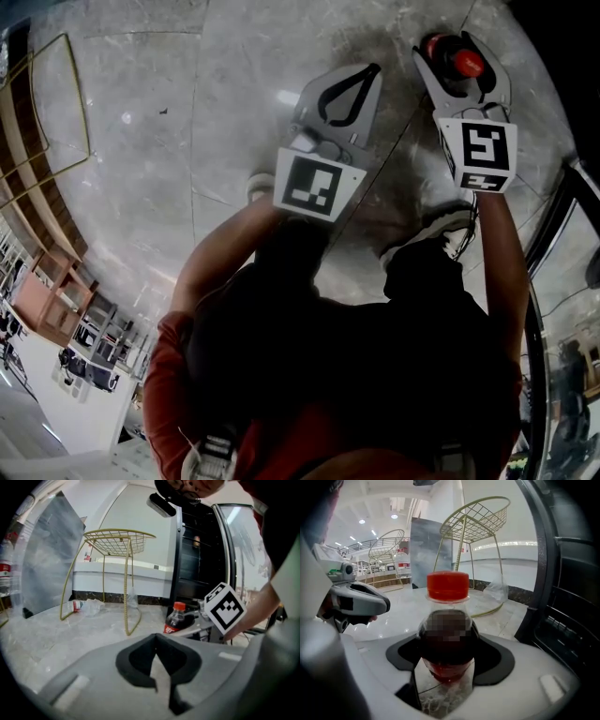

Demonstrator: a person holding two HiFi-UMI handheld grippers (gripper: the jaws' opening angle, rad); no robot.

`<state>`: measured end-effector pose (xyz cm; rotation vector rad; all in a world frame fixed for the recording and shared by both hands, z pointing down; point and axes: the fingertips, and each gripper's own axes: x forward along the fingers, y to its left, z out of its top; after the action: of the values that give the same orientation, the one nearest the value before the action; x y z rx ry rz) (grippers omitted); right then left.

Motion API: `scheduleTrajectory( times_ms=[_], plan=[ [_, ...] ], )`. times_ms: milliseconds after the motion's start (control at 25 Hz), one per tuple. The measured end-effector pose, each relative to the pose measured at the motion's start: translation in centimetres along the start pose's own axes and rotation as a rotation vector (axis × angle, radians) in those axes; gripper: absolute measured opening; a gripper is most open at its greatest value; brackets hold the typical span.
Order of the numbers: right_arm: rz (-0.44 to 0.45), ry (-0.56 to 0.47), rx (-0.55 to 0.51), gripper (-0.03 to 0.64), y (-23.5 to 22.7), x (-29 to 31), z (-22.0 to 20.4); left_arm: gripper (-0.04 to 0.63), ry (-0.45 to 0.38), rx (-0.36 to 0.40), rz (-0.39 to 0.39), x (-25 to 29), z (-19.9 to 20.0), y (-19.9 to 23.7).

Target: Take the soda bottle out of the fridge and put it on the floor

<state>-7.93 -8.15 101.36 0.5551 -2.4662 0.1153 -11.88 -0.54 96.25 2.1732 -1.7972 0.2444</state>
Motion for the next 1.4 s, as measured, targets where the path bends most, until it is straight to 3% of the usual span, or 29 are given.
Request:
scheduleTrajectory(
  times_ms=[560, 1400],
  plan=[
    [0.002, 0.010, -0.009, 0.308, 0.3, 0.0, -0.2, 0.000, 0.013, -0.007, 0.003, 0.1, -0.5, -0.1],
    [-0.011, 0.002, 0.075, 0.328, 0.5, -2.2, -2.4, 0.000, 0.014, -0.023, 0.017, 0.0, -0.8, 0.3]
  ],
)
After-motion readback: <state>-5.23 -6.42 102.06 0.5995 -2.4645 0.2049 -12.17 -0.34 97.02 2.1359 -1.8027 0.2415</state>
